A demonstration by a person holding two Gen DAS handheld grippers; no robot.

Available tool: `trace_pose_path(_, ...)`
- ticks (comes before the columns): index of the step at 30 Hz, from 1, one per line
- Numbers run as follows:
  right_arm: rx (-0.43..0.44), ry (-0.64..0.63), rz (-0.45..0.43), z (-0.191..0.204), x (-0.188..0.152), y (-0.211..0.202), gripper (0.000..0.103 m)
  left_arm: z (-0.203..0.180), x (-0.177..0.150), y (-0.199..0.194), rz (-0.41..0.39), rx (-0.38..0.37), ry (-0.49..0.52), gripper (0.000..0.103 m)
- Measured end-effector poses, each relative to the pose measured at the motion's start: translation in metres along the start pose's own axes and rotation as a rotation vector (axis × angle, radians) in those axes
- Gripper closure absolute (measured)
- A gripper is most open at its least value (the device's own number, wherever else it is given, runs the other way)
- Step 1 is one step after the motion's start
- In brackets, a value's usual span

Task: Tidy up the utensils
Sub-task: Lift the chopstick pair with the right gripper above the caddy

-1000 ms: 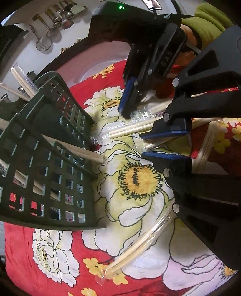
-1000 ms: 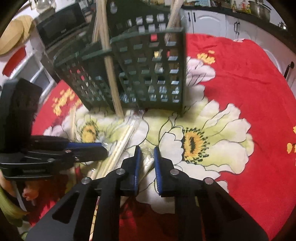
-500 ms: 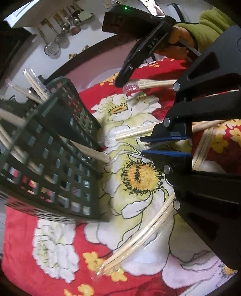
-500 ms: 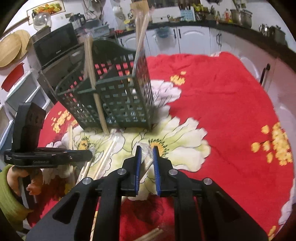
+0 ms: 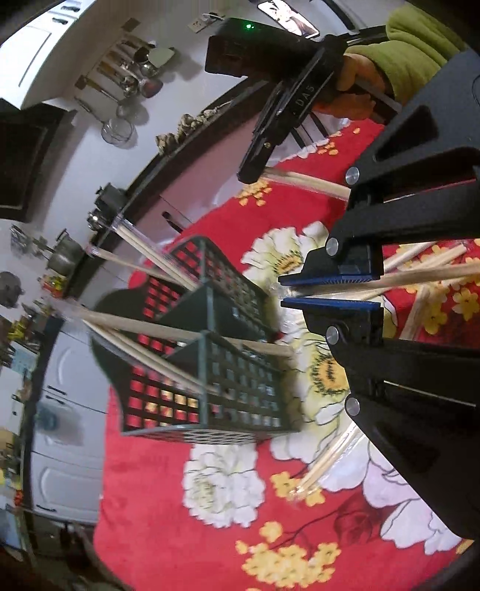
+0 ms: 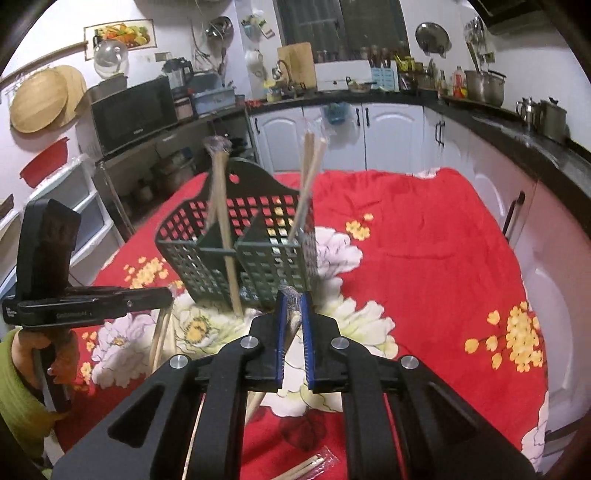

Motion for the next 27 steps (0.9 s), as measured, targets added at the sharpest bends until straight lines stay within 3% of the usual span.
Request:
trace_pose_path(12, 0.030, -0.092, -0.081, 0.042, 0.030, -0.024, 0.096, -0.027, 0.026, -0.024, -0.101, -0.012, 0.046, 0.100)
trace_pose_path(27, 0.026, -0.138, -0.154, 0.059, 0.054, -0.042, 0.096, -0.053, 0.064, -0.052, -0.214, -0.014, 0.100, 0.100)
Point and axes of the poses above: each gripper's, at about its wrist camera, not at the fingertips, and y roughly the way its jaws point, z to its left, x to its top, the point moved 9 cm from there along y, roughly the way its jaws point, and after that the axes turned 13 degrees about x, right-handed, at the moved point
